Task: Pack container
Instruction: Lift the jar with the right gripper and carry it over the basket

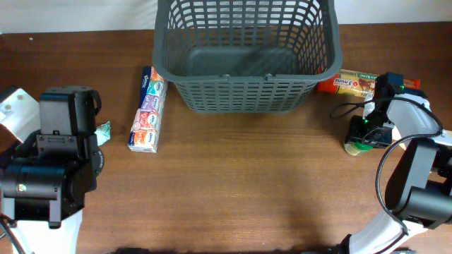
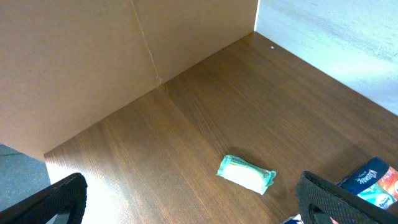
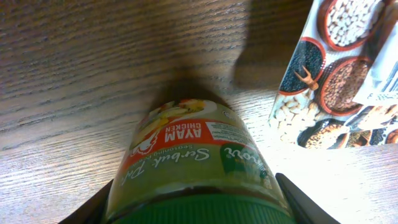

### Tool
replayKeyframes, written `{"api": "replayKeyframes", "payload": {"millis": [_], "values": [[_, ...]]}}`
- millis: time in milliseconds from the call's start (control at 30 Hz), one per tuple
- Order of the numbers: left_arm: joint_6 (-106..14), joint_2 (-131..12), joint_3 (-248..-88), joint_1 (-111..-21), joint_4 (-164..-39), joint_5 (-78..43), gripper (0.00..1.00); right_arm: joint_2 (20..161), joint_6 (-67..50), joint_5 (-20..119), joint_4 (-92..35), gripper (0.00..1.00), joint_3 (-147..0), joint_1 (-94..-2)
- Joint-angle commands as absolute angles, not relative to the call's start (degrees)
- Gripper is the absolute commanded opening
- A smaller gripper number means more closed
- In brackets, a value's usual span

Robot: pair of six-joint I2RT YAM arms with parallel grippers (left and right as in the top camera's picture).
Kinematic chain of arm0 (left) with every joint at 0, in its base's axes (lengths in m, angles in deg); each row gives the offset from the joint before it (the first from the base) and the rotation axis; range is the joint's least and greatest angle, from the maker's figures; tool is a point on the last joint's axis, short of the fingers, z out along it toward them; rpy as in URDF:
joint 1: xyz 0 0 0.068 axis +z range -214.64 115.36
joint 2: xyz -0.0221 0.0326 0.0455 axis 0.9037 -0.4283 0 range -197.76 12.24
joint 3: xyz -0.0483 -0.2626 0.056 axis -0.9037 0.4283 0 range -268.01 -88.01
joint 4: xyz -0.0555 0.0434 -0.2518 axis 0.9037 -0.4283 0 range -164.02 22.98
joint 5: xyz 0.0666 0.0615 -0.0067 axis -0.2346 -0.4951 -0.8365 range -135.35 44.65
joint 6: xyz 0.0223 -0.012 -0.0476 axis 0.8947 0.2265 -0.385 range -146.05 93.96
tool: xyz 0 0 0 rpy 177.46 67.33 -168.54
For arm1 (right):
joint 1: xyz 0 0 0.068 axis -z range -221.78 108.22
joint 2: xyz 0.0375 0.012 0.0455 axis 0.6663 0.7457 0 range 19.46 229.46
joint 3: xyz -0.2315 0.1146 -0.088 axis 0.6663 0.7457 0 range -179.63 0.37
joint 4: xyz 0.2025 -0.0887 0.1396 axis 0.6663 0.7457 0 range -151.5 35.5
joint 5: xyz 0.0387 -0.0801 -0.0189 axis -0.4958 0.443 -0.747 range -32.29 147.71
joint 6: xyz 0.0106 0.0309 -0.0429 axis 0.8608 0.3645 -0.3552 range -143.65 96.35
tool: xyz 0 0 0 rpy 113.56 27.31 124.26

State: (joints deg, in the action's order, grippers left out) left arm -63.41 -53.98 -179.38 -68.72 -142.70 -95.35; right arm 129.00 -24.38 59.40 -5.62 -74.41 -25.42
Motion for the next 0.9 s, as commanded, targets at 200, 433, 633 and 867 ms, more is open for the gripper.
{"api": "replayKeyframes", "payload": {"millis": [200,433,633,867], "values": [[-64.17,-54.17,-180.1,-68.44,-142.75,-96.6,0.99,129.54,-22.7,59.93,0.5,0.04,-88.73,-25.21],[-64.17,-54.17,-180.1,-68.44,-142.75,-96.6,0.99,129.54,-21.17,61.02,7.45,0.04,-105.56,-24.31],[-64.17,-54.17,-180.1,-68.44,-142.75,-96.6,0.99,129.54,-21.21,61.35,16.08,0.04,-125.78,-20.57],[-64.17,-54.17,-180.1,-68.44,-142.75,-96.6,0.99,128.63,-21.21,54.27,23.99,0.04,-147.5,-19.94]]}}
